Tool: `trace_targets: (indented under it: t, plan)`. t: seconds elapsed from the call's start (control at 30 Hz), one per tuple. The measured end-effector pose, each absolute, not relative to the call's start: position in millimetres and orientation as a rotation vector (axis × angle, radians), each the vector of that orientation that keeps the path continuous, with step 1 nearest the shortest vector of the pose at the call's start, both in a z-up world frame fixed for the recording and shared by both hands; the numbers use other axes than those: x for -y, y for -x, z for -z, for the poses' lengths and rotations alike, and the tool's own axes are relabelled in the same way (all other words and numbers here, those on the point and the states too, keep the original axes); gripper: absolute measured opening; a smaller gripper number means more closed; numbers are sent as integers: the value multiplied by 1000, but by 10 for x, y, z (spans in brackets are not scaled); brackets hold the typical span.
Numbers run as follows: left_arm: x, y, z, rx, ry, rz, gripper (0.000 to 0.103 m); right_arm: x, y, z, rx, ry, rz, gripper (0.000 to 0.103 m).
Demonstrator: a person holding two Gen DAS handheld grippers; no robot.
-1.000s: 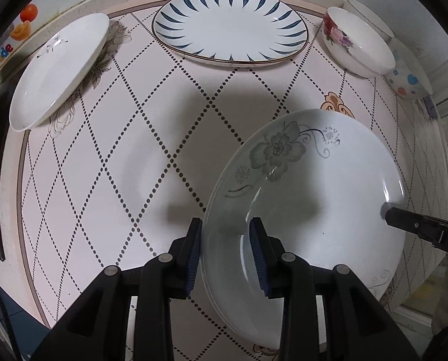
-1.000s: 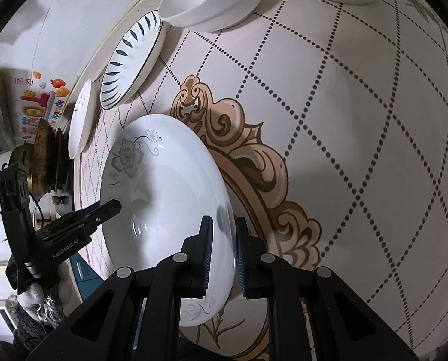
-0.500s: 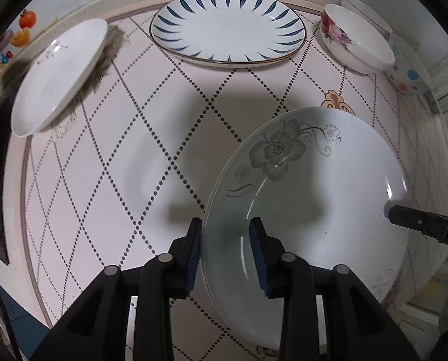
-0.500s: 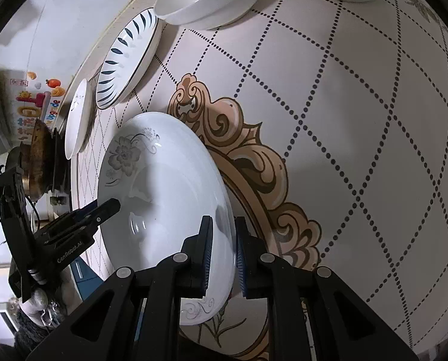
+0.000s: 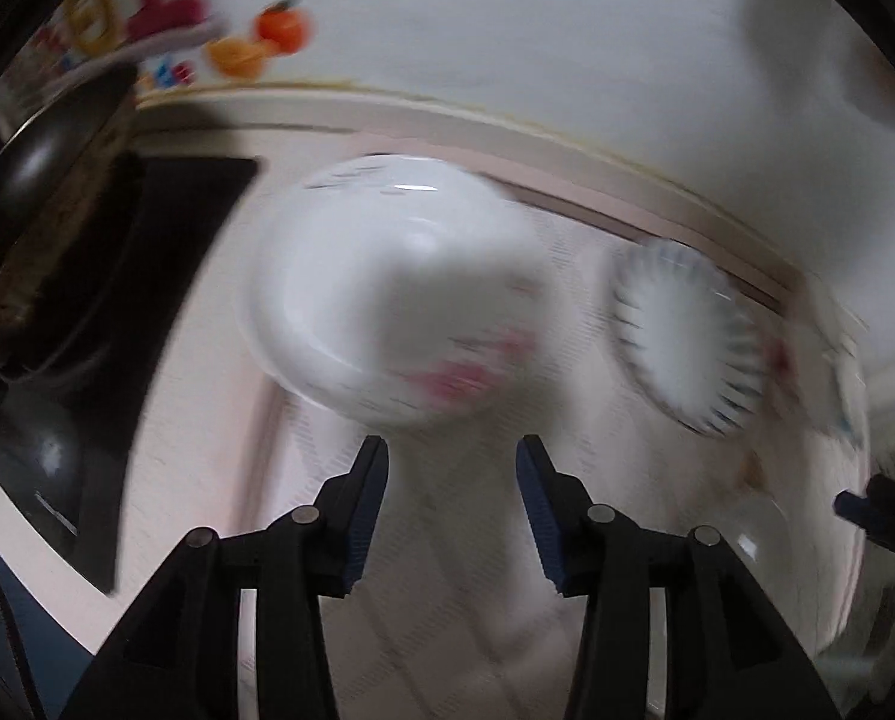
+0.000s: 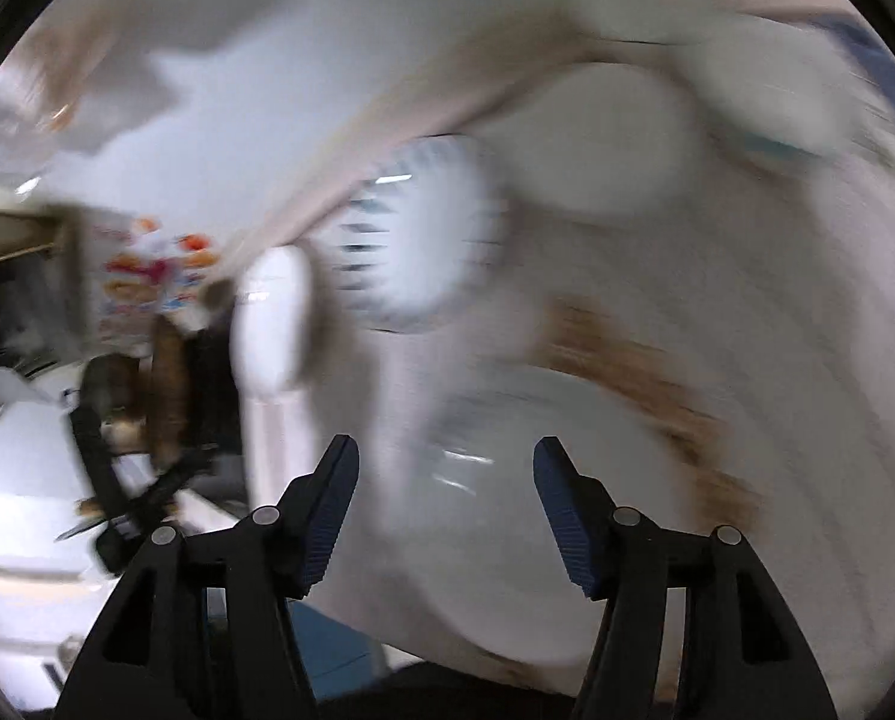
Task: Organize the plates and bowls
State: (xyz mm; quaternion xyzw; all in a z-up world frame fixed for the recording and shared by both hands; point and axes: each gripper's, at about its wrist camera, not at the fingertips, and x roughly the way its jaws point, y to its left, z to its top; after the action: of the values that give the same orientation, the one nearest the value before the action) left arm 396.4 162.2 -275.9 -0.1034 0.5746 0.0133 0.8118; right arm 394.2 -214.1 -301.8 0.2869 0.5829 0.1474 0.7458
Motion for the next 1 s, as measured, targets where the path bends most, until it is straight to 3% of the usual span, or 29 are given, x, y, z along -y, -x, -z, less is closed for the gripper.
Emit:
trace_targets:
  t: [0.23, 0.43, 0.5, 0.57, 0.6, 0.63, 0.67, 0.73, 1.0]
  plan:
    - [-2303, -4386, 3146, -1248, 213, -208, 42, 591, -5231, 3287, -1302, -529, -442, 63]
    - [-2497, -4645, 3358, -1271, 200, -236, 42, -62, -5990, 3742, -1377, -447, -414, 60]
    - [-2511, -4737, 3426, -1283, 201, -224, 42, -193, -6157, 3870, -1402, -425, -405, 55]
    - [-2506, -4787, 3479, -1295, 212, -206, 42, -235, -6244, 3998, -1423, -415, -395, 44]
    - [-2506, -4801, 3494, -1296, 224, -195, 38, -242, -6269, 4048, -1432, -408, -393, 39]
    - [-2507, -4805, 3499, -1292, 231, -193, 31, -255, -6285, 4098, -1440, -404, -394, 28]
    - [-2502, -4806, 3496, -1287, 220, -198, 31, -279, -6316, 4142, -1446, -397, -394, 16]
    - [-2506, -4811, 3496, -1283, 210, -199, 26, -312, -6343, 4183, -1444, -400, -404, 10]
    - [-2535, -4669, 3396, -1260, 226, -180, 23, -362, -6298, 4131, -1416, -331, -394, 11]
